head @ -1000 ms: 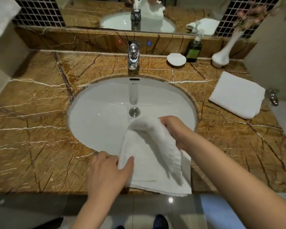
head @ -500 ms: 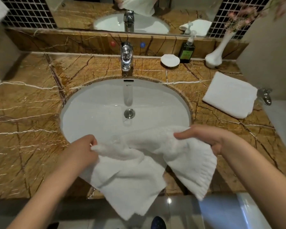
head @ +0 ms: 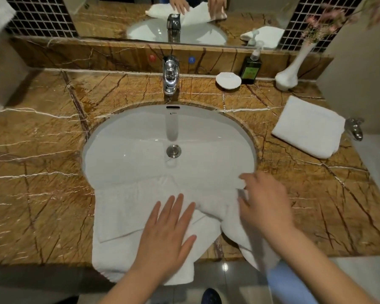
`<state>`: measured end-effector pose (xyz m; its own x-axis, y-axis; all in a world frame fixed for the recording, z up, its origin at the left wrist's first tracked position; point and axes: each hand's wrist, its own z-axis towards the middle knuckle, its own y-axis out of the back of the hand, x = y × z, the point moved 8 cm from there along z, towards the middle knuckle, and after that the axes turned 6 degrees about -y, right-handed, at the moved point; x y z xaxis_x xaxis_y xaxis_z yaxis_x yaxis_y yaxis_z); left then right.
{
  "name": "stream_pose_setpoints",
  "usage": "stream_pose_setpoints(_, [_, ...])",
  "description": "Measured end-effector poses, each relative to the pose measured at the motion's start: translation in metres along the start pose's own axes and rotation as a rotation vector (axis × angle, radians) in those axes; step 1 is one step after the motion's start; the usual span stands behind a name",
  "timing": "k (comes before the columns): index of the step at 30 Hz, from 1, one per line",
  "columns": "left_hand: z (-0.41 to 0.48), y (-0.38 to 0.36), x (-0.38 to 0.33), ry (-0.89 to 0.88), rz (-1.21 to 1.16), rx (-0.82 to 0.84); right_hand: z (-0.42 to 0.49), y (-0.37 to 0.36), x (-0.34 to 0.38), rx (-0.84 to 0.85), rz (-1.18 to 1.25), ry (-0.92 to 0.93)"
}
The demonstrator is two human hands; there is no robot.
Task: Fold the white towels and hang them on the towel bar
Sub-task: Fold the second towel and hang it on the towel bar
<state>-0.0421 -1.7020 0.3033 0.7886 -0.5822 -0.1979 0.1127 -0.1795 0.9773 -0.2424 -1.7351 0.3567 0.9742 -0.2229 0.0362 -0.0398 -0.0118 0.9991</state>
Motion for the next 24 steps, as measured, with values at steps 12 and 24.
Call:
stream_pose_setpoints(12, [-0.015,-0.007,0.017,-0.076,0.032,-0.035,-0.055,-0.054,0.056,0.021,0.026,0.240])
stream_pose_setpoints(24, [-0.077,-0.002,0.099,0.041,0.019,-0.013,-0.053,-0.027,-0.013,-0.141,-0.166,0.187])
